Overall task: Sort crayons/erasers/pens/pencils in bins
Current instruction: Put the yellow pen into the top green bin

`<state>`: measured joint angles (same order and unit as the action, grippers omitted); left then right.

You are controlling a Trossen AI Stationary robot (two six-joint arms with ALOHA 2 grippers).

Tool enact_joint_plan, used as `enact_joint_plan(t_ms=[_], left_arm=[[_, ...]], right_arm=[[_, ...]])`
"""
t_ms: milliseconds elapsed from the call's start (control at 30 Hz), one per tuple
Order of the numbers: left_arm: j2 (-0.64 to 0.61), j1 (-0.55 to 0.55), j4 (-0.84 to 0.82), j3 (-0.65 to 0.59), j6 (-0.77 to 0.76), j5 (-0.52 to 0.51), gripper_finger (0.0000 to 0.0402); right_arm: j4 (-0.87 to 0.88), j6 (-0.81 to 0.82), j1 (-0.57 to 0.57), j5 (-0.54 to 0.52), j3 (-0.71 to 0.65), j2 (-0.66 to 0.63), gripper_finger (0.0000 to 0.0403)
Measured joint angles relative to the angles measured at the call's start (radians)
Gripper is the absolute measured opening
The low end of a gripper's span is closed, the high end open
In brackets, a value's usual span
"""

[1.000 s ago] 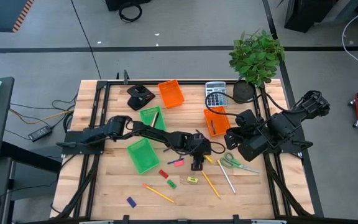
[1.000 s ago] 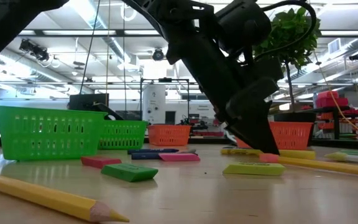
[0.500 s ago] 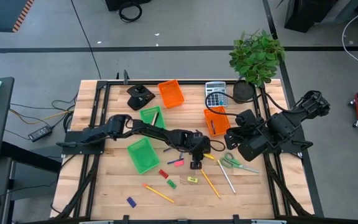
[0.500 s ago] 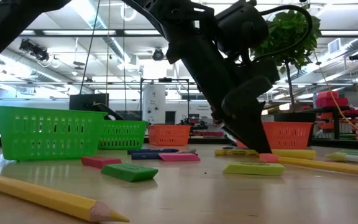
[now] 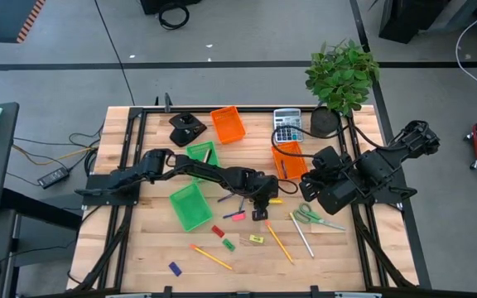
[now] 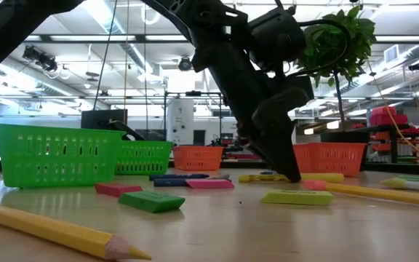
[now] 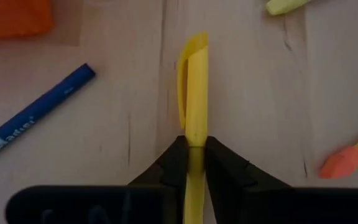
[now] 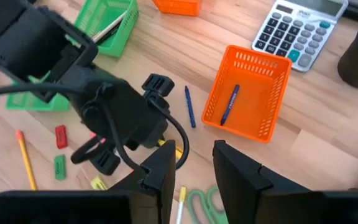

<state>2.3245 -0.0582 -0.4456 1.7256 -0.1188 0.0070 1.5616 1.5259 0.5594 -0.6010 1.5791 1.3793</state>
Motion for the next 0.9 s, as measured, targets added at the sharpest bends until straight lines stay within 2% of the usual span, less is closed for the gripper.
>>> enact_joint_plan(t_ms=[167, 367, 533, 667, 900], left_arm=[[0.000, 0.000, -0.092, 0.030, -0.001, -0.007, 0.0058], [0.007, 0.003, -0.242, 0.131, 0.054, -0.011, 0.0043], [0.004, 0.003, -0.263, 0.208, 0.107, -0.018, 0.0053], [0.003, 0.002, -0.267, 0.235, 0.108, -0.017, 0.0046], [0.000, 0.004, -0.421, 0.265, 0.158, -0.014, 0.0042]], right_arm=[[0.001, -0.059, 0.000, 0.000, 0.000, 0.000, 0.0115], [0.005, -0.085, 0.000, 0.000, 0.000, 0.000, 0.0115], [0.010, -0.111, 0.000, 0.000, 0.000, 0.000, 0.0115], [0.010, -0.113, 0.000, 0.009, 0.000, 0.000, 0.0115], [0.010, -0.115, 0.000, 0.045, 0.000, 0.000, 0.0115]])
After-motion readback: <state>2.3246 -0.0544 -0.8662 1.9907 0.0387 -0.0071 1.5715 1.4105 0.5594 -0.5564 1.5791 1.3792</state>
